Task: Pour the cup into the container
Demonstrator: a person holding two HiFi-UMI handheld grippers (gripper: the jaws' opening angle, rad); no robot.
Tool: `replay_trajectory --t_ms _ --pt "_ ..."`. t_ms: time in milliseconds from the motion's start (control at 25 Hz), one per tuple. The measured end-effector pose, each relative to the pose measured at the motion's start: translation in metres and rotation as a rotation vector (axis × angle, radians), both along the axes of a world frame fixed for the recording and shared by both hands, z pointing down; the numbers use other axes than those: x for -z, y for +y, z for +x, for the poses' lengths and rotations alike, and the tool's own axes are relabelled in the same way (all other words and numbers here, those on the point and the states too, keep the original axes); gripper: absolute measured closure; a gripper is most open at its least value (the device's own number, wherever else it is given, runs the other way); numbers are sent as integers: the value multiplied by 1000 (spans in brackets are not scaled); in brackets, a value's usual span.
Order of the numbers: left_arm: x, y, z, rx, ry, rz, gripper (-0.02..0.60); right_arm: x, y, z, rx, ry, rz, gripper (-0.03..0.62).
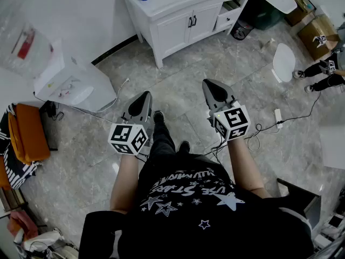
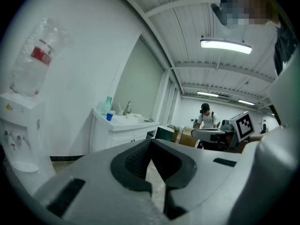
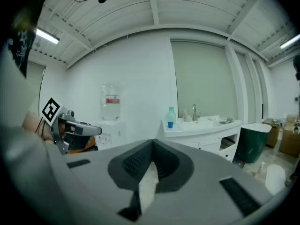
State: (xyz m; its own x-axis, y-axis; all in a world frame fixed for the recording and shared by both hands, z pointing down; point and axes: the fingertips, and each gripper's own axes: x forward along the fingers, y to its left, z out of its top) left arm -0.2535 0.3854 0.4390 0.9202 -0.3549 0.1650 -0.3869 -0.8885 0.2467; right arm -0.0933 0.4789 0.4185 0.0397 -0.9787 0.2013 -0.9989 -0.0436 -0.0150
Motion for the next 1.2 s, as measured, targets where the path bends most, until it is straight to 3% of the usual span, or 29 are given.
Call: replay_trajectory --t_ms 640,1000,1080,1200 --pt "-13 4 -18 21 -29 -25 569 -10 0 -8 9 -41 -6 588" --pt "-17 -38 2 4 -47 -23 569 -12 -41 7 5 -109 14 582" --pt "-17 -56 10 -3 -48 -20 569 -9 -60 10 25 -130 18 425" --pt "-17 -87 26 -11 -48 -20 569 -11 -90 23 30 -129 0 382"
